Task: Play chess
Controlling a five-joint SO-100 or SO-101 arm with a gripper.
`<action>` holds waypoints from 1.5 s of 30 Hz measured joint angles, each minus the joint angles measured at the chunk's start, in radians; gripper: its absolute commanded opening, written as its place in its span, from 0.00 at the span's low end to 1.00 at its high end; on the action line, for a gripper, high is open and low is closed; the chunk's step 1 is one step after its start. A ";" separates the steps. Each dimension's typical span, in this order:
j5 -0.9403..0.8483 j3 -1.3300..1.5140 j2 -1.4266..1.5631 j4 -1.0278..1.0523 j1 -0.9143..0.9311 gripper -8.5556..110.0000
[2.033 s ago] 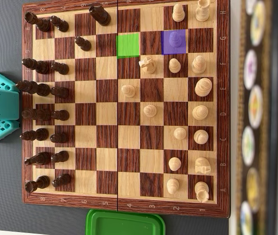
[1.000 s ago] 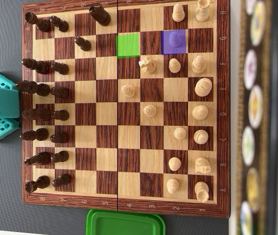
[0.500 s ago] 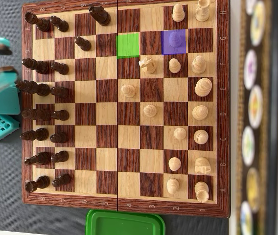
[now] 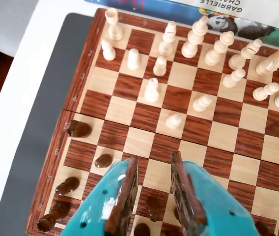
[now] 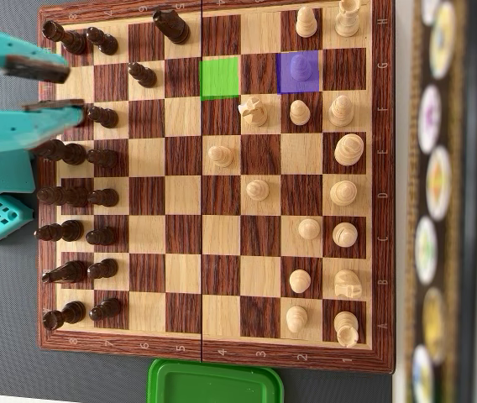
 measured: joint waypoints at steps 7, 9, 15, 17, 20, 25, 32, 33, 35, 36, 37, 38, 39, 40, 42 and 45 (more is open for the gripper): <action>0.000 -0.138 -0.319 0.000 0.000 0.17; 0.000 -0.176 -0.423 0.000 -0.011 0.17; 0.000 -0.328 -0.670 0.000 -0.025 0.17; 0.000 -0.377 -0.719 0.000 -0.032 0.17; 0.000 -0.448 -0.785 0.000 -0.038 0.17; 0.000 -0.526 -0.884 0.000 -0.048 0.17; 0.000 -0.637 -1.029 0.000 -0.074 0.17; 0.000 -0.653 -1.046 0.000 -0.074 0.17; 0.000 -0.686 -1.086 0.000 -0.077 0.17; 0.000 -0.703 -1.104 0.005 -0.078 0.17; 0.000 -0.723 -1.121 0.020 -0.080 0.17; 0.000 -0.744 -1.137 0.038 -0.080 0.17; 0.000 -0.764 -1.150 0.063 -0.078 0.17; 0.000 -0.785 -1.161 0.086 -0.078 0.18; 0.000 -0.818 -1.181 0.118 -0.078 0.21; 0.000 -0.845 -1.201 0.130 -0.078 0.22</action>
